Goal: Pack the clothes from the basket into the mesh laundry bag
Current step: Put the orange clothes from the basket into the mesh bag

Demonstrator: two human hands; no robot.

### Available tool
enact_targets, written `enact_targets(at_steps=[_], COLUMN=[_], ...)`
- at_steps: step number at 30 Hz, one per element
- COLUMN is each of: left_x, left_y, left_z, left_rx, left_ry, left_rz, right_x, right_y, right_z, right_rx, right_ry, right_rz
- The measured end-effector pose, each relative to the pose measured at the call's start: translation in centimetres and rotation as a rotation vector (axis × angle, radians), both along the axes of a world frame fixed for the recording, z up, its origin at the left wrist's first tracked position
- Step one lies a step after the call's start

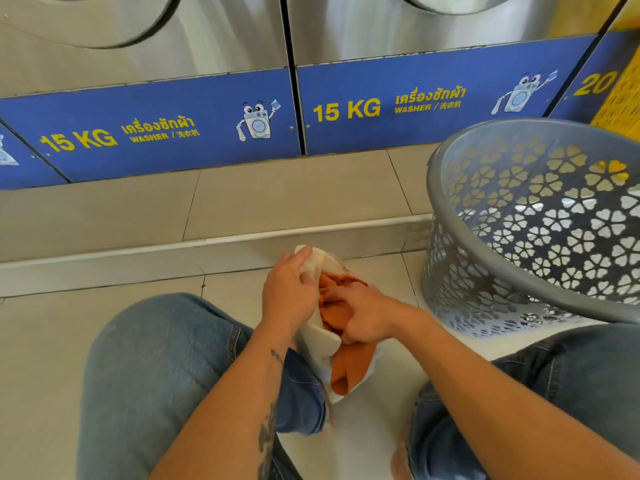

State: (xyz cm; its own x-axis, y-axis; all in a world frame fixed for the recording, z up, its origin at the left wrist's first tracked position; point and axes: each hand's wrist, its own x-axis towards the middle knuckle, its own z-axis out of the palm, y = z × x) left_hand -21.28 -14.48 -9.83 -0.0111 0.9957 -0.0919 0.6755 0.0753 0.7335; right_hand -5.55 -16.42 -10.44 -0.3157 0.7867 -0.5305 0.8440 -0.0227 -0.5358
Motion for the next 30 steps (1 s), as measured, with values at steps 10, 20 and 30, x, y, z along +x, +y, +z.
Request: enact_targets(at_steps=[10, 20, 30], left_x=[-0.6, -1.8, -2.5], left_y=[-1.4, -2.7, -2.9], left_z=[1.7, 2.3, 2.0], left_rx=[-0.290, -0.385, -0.325], left_ry=[0.123, 0.117, -0.049], left_rz=[-0.313, -0.394, -0.109], right_x=[-0.1, -0.6, -2.4], right_y=[-3.4, -2.3, -4.3], right_z=[-4.2, -4.9, -7.8], right_rx=[0.342, 0.371, 0.232], right_ry=[-0.198, 0.098, 0.076], right_rz=[-0.039, -0.498, 0.186])
